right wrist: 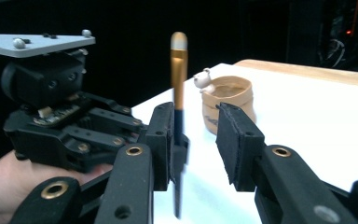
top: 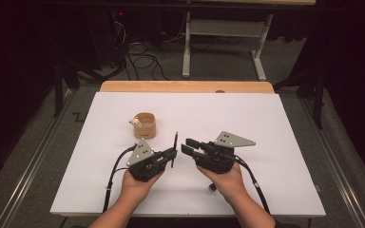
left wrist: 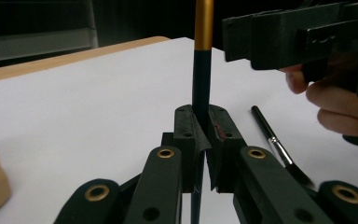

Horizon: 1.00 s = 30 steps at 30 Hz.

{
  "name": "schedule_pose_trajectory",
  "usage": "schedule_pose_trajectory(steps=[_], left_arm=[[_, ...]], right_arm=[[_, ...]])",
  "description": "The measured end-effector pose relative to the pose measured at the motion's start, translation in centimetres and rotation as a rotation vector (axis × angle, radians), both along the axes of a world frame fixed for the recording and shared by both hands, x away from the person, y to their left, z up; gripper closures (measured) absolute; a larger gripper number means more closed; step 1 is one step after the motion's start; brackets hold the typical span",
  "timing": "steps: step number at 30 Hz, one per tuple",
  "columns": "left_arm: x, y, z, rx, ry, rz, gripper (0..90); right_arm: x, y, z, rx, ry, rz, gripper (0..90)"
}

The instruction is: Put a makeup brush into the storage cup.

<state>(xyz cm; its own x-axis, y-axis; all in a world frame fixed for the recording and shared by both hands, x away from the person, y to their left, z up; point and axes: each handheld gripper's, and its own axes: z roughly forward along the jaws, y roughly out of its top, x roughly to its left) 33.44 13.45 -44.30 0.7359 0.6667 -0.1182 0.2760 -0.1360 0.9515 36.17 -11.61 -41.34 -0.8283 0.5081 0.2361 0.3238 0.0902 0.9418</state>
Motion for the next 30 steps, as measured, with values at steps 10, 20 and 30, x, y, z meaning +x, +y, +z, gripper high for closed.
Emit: schedule_pose_trajectory(steps=[10,20,30], left_arm=[[0.1,2.5,0.2,0.023,-0.023,0.031,83.4],[-0.2,3.5,0.3,-0.013,-0.028,0.066,83.3],[-0.1,4.5,0.2,-0.030,-0.030,0.108,83.3]], right_arm=[[0.6,-3.1,0.6,-0.053,-0.015,-0.067,66.6],[0.6,-7.1,0.3,-0.090,-0.018,-0.142,65.8],[0.3,-9.5,-0.2,-0.098,-0.026,-0.192,64.3]])
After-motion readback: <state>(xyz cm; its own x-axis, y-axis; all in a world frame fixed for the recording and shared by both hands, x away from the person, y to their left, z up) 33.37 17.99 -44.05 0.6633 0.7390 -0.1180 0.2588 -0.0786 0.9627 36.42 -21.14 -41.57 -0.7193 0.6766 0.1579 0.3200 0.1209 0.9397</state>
